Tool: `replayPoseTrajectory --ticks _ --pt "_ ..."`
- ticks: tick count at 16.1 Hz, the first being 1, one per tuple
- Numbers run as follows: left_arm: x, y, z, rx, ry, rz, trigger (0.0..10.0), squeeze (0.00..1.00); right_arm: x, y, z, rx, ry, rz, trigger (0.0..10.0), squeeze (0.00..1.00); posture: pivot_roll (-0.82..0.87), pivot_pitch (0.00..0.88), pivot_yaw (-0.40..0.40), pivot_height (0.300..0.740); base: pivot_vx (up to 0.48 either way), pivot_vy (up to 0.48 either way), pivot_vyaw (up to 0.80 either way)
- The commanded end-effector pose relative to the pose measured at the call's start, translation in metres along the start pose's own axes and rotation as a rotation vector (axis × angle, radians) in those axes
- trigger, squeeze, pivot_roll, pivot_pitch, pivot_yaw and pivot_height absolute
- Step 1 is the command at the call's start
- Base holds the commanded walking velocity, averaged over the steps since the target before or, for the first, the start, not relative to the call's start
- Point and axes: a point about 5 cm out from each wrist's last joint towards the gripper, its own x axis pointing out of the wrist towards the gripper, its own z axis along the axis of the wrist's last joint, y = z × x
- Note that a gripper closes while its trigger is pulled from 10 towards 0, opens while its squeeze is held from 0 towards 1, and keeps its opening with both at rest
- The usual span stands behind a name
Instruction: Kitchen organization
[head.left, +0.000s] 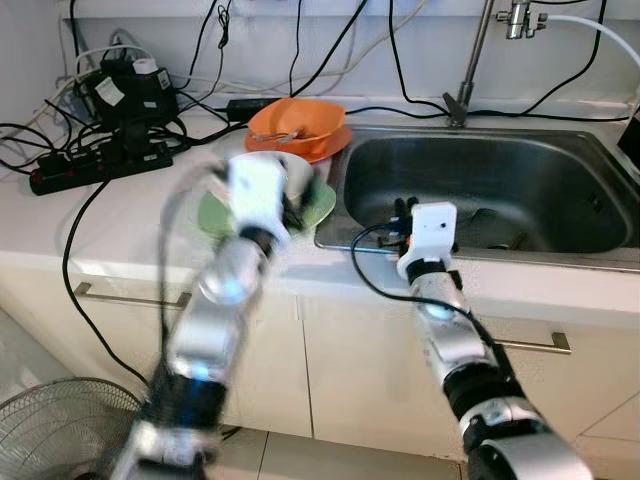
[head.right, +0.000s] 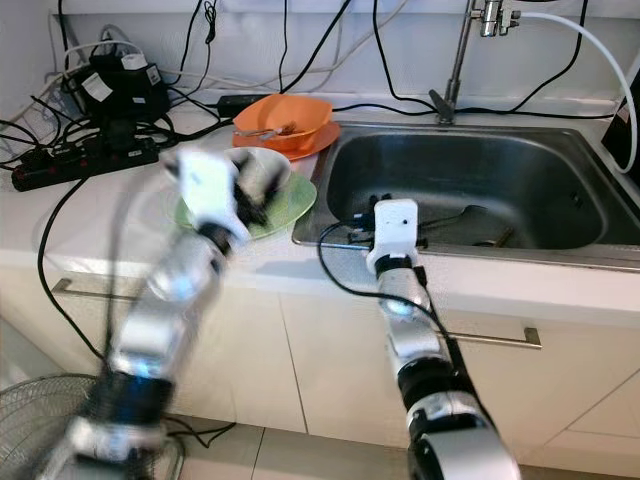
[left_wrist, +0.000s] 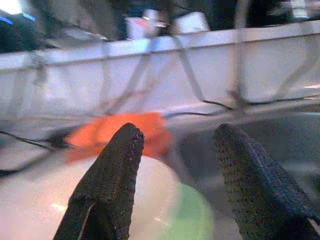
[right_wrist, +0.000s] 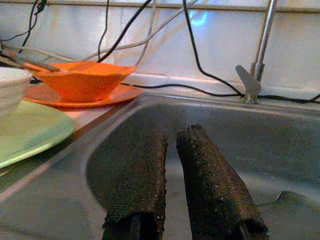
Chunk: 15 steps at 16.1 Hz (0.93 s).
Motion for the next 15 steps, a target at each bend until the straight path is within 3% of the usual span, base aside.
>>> replayPoseTrajectory --ticks 1,2,5,7,8,11,12,15 --pt "0.004 0.021 -0.004 0.034 0.044 0.083 10.0 0.0 -0.003 0.002 0.0 0.01 0.003 0.005 10.0 0.0 0.07 0.0 0.077 0.74 0.0 0.0 0.0" --pt "0.006 0.037 -0.011 0.074 0.087 0.143 10.0 0.0 -0.004 0.003 -0.002 0.009 0.009 0.011 10.0 0.0 0.06 0.0 0.08 0.74 0.0 0.0 0.0" --pt "0.005 0.071 -0.03 0.045 0.202 0.281 10.0 0.0 -0.006 -0.002 -0.001 0.002 0.01 0.009 10.0 0.0 0.04 0.0 0.088 0.74 0.0 0.0 0.0" --pt "0.003 0.077 -0.039 0.012 0.246 0.314 10.0 0.0 -0.007 -0.005 -0.001 -0.001 0.013 0.005 10.0 0.0 0.04 0.0 0.086 0.74 0.0 0.0 0.0" --pt "0.003 0.076 -0.048 -0.058 0.264 0.307 10.0 1.0 -0.007 -0.006 0.0 -0.005 0.015 0.005 10.0 0.0 0.03 0.0 0.084 0.74 0.0 0.0 0.0" --pt "0.003 0.071 -0.053 -0.122 0.288 0.316 10.0 1.0 -0.005 -0.005 0.002 -0.008 0.012 0.01 10.0 0.0 0.03 0.0 0.083 0.74 0.0 0.0 0.0" --pt "0.004 0.069 -0.055 -0.153 0.294 0.305 10.0 0.0 -0.005 -0.004 0.003 -0.007 0.013 0.013 10.0 0.0 0.03 0.0 0.084 0.74 0.0 0.0 0.0" --pt "0.005 0.068 -0.058 -0.201 0.313 0.303 10.0 0.0 -0.005 -0.002 0.002 -0.007 0.016 0.017 10.0 0.0 0.04 0.0 0.084 0.74 0.0 0.0 0.0"
